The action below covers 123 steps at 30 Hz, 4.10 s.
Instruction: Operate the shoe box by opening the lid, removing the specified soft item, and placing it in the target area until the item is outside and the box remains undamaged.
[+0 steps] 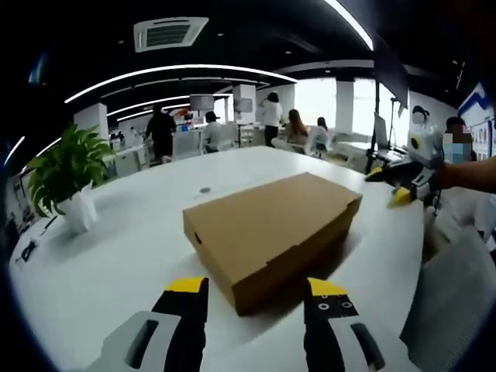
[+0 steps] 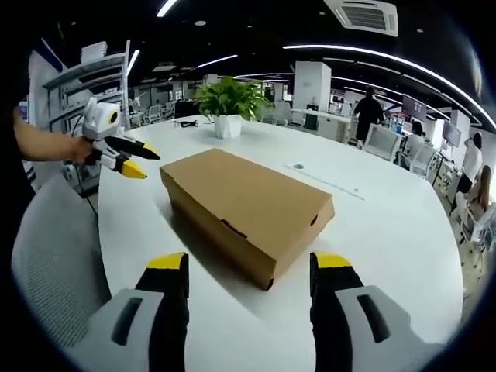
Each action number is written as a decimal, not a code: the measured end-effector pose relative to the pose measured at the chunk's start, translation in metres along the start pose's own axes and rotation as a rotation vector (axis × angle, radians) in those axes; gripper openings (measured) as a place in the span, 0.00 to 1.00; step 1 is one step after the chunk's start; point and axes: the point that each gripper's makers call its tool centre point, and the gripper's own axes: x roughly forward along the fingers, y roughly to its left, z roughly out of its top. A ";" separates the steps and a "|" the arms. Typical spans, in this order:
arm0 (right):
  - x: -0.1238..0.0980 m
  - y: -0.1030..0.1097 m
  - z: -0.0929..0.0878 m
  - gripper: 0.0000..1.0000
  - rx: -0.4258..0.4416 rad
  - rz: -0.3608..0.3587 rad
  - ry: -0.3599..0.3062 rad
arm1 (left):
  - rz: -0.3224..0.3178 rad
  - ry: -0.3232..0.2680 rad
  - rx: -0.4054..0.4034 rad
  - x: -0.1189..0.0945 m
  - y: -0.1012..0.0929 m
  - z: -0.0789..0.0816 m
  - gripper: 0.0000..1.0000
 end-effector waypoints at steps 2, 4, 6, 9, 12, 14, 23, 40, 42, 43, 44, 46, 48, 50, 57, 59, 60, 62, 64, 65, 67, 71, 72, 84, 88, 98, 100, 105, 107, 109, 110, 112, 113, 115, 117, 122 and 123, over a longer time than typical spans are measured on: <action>0.006 -0.002 -0.001 0.58 -0.009 0.009 0.009 | 0.004 0.008 -0.004 0.005 -0.001 -0.001 0.49; 0.012 -0.002 -0.002 0.56 -0.013 0.017 0.022 | 0.008 0.014 -0.006 0.009 -0.001 -0.002 0.48; 0.016 -0.003 -0.002 0.56 -0.021 0.018 0.027 | 0.008 0.017 -0.004 0.012 -0.002 -0.001 0.48; 0.023 -0.007 -0.006 0.55 -0.023 0.021 0.041 | 0.010 0.021 -0.006 0.017 -0.005 0.002 0.48; 0.028 -0.010 -0.009 0.54 -0.024 0.023 0.052 | 0.011 0.022 -0.014 0.020 0.000 0.001 0.48; 0.032 -0.011 -0.010 0.53 -0.027 0.024 0.058 | 0.009 0.028 -0.019 0.024 0.002 -0.001 0.48; 0.043 -0.015 -0.013 0.51 -0.046 0.016 0.076 | 0.013 0.044 -0.021 0.033 0.003 -0.003 0.46; 0.050 -0.021 -0.012 0.45 0.000 0.016 0.070 | 0.034 0.044 -0.041 0.036 0.004 -0.004 0.45; 0.050 -0.020 -0.011 0.45 0.002 0.014 0.073 | 0.034 0.044 -0.042 0.035 0.001 -0.003 0.44; 0.049 -0.020 -0.011 0.45 0.000 0.013 0.075 | 0.035 0.043 -0.041 0.035 0.000 -0.002 0.44; 0.049 -0.019 -0.011 0.45 -0.001 0.010 0.078 | 0.036 0.043 -0.040 0.035 0.000 -0.002 0.44; 0.049 -0.018 -0.011 0.44 0.000 0.006 0.080 | 0.040 0.041 -0.038 0.034 0.000 -0.002 0.44; 0.049 -0.019 -0.011 0.44 0.000 0.005 0.082 | 0.044 0.039 -0.037 0.034 0.000 -0.002 0.43; 0.049 -0.018 -0.011 0.44 -0.001 0.004 0.084 | 0.045 0.037 -0.038 0.032 0.000 -0.002 0.42; 0.052 -0.011 -0.008 0.43 -0.001 0.013 0.079 | 0.051 0.043 -0.045 0.027 0.007 -0.007 0.42; 0.054 -0.007 -0.007 0.43 -0.004 0.016 0.078 | 0.054 0.045 -0.046 0.024 0.009 -0.008 0.42; 0.055 -0.005 -0.006 0.43 -0.004 0.018 0.078 | 0.055 0.046 -0.047 0.023 0.011 -0.009 0.42; 0.056 -0.004 -0.006 0.43 -0.006 0.022 0.078 | 0.058 0.048 -0.047 0.020 0.012 -0.010 0.41; 0.058 -0.001 -0.005 0.43 -0.007 0.026 0.078 | 0.060 0.050 -0.049 0.016 0.015 -0.013 0.41; 0.059 0.002 -0.004 0.43 -0.008 0.028 0.079 | 0.062 0.051 -0.049 0.015 0.016 -0.014 0.41; 0.061 0.006 -0.003 0.43 -0.010 0.032 0.081 | 0.065 0.052 -0.051 0.012 0.016 -0.015 0.41; 0.064 0.013 -0.002 0.43 -0.010 0.037 0.080 | 0.069 0.056 -0.055 0.003 0.022 -0.019 0.41; 0.064 0.015 -0.001 0.43 -0.010 0.038 0.080 | 0.069 0.057 -0.055 0.002 0.022 -0.020 0.41; 0.072 0.045 0.004 0.42 -0.010 0.047 0.092 | 0.064 0.088 -0.052 -0.019 0.038 -0.031 0.41; 0.076 0.054 0.006 0.42 -0.009 0.050 0.092 | 0.063 0.097 -0.049 -0.027 0.043 -0.035 0.41; 0.082 0.076 0.007 0.40 -0.008 0.069 0.096 | 0.057 0.131 -0.035 -0.046 0.055 -0.046 0.41; 0.083 0.079 0.007 0.40 -0.007 0.071 0.096 | 0.057 0.134 -0.035 -0.049 0.056 -0.048 0.41; 0.082 0.093 0.007 0.40 -0.012 0.081 0.099 | 0.056 0.147 -0.035 -0.058 0.058 -0.052 0.41; 0.080 0.098 0.007 0.39 -0.021 0.088 0.101 | 0.054 0.152 -0.032 -0.062 0.061 -0.055 0.41; 0.080 0.102 0.007 0.39 -0.023 0.092 0.102 | 0.052 0.160 -0.025 -0.066 0.062 -0.058 0.41; 0.080 0.105 0.007 0.39 -0.023 0.093 0.101 | 0.053 0.164 -0.021 -0.068 0.063 -0.059 0.41; 0.080 0.108 0.007 0.39 -0.023 0.093 0.099 | 0.055 0.167 -0.017 -0.071 0.065 -0.061 0.41; 0.080 0.109 0.007 0.39 -0.022 0.093 0.098 | 0.055 0.168 -0.017 -0.072 0.064 -0.061 0.41; 0.080 0.112 0.007 0.39 -0.021 0.090 0.099 | 0.056 0.169 -0.017 -0.074 0.063 -0.061 0.41; 0.080 0.115 0.007 0.39 -0.022 0.089 0.100 | 0.056 0.170 -0.016 -0.076 0.064 -0.063 0.41; 0.077 0.121 0.006 0.39 -0.016 0.093 0.098 | 0.051 0.170 -0.012 -0.080 0.064 -0.065 0.41; 0.077 0.121 0.006 0.39 -0.016 0.092 0.097 | 0.052 0.169 -0.009 -0.080 0.064 -0.065 0.42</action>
